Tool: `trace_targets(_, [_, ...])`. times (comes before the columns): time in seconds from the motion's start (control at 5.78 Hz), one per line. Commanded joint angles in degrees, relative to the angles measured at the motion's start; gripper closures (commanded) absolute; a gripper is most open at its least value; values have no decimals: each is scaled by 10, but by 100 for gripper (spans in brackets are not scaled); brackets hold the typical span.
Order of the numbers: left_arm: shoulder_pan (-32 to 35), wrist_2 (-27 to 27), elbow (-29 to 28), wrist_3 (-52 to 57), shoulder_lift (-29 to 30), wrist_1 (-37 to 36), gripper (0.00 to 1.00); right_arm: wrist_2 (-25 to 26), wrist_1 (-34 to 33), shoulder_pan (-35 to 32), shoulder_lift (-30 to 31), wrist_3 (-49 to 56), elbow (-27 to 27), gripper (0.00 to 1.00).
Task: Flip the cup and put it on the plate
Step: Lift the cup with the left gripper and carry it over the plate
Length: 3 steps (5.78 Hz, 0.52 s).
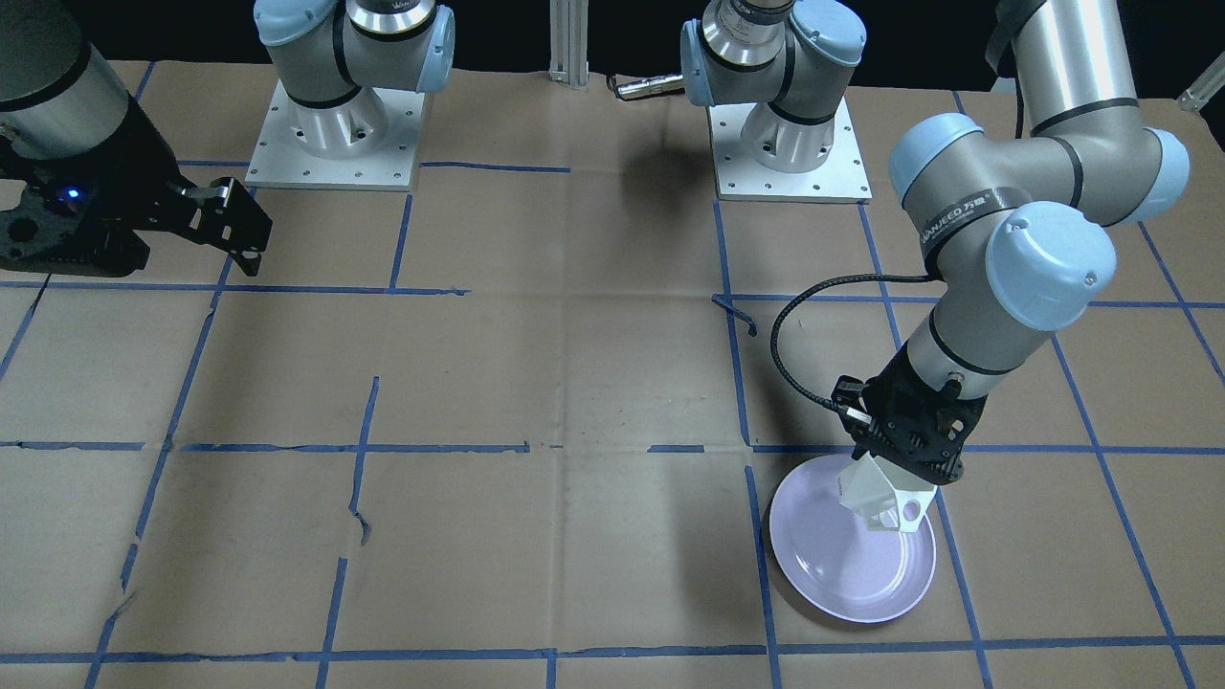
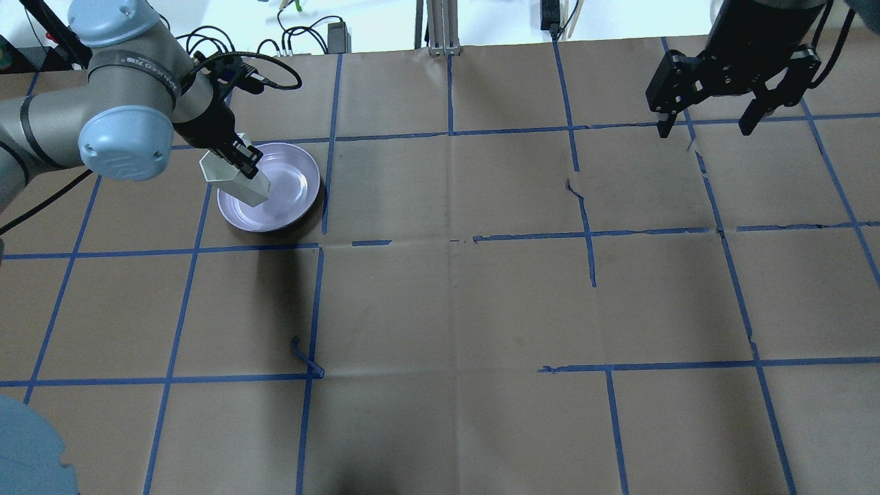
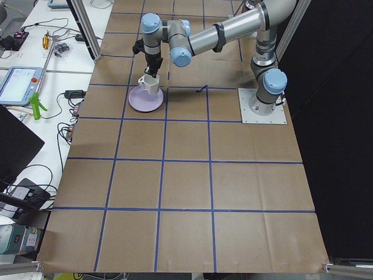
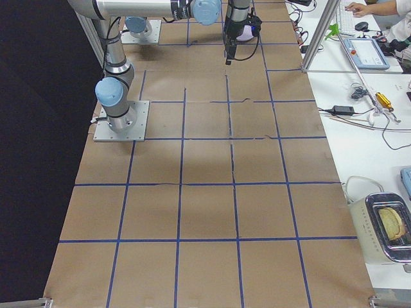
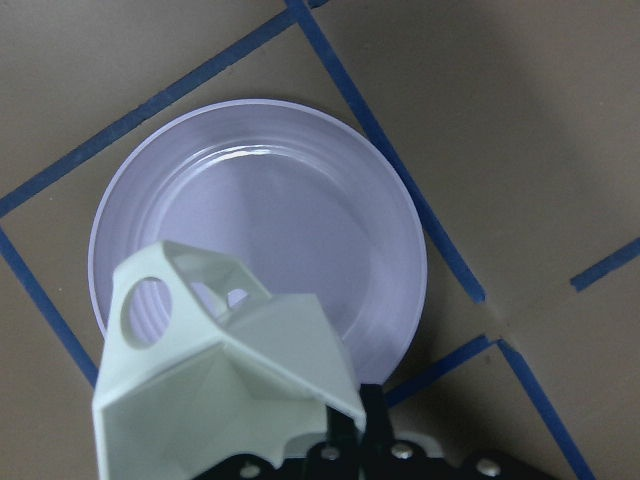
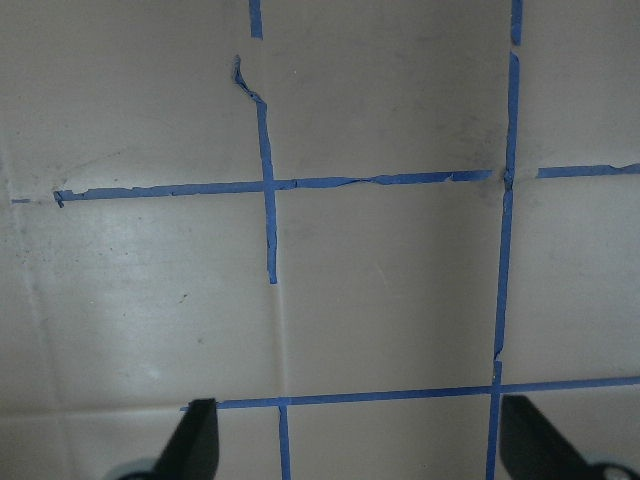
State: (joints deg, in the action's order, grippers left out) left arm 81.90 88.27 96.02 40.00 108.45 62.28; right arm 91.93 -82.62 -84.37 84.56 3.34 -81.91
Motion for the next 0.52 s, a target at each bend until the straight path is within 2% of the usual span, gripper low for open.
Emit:
trace_targets(0.0, [4,5,14,-36,18,-36,100,0,0,0,0,0,0,0])
trace_targets(0.35, [6,6,19,-42,38,-47,99,0,0,0,0,0,0,0])
